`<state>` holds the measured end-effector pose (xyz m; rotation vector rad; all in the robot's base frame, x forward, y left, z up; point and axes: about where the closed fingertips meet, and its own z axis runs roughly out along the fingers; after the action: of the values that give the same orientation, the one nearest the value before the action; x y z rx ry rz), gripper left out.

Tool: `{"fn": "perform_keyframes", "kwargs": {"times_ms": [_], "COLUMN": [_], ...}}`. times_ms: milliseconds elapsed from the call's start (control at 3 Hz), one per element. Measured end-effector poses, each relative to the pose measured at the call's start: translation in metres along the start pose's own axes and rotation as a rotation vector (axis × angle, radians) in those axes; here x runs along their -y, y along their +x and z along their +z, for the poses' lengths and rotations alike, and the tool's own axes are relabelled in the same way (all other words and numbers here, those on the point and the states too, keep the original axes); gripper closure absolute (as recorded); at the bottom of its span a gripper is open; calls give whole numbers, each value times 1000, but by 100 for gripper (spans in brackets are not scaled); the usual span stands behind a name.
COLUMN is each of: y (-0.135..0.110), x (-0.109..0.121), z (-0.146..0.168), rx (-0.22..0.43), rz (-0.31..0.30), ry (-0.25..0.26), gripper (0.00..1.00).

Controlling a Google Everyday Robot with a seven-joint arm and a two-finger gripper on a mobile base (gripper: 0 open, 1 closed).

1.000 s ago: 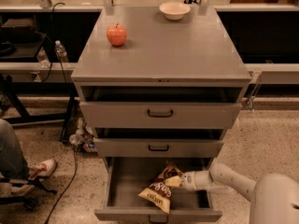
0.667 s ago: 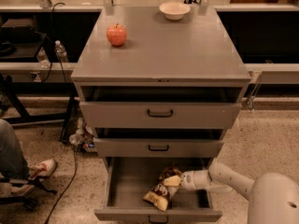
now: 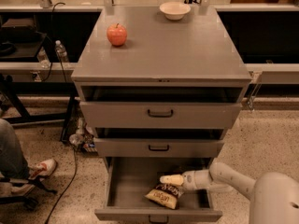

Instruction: Place brown chip bag into bottom drawer

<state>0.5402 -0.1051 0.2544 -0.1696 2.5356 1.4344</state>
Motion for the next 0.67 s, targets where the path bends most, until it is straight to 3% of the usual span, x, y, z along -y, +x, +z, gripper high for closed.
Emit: {"fn": "perform_keyframes", "kwargs": {"times_ms": [333, 667], "y": [7, 15], "x": [6, 12], "z": [-34, -91], "rx": [9, 70], "rz": [-5, -2], "ry": [51, 104], "gripper": [0, 0]}}
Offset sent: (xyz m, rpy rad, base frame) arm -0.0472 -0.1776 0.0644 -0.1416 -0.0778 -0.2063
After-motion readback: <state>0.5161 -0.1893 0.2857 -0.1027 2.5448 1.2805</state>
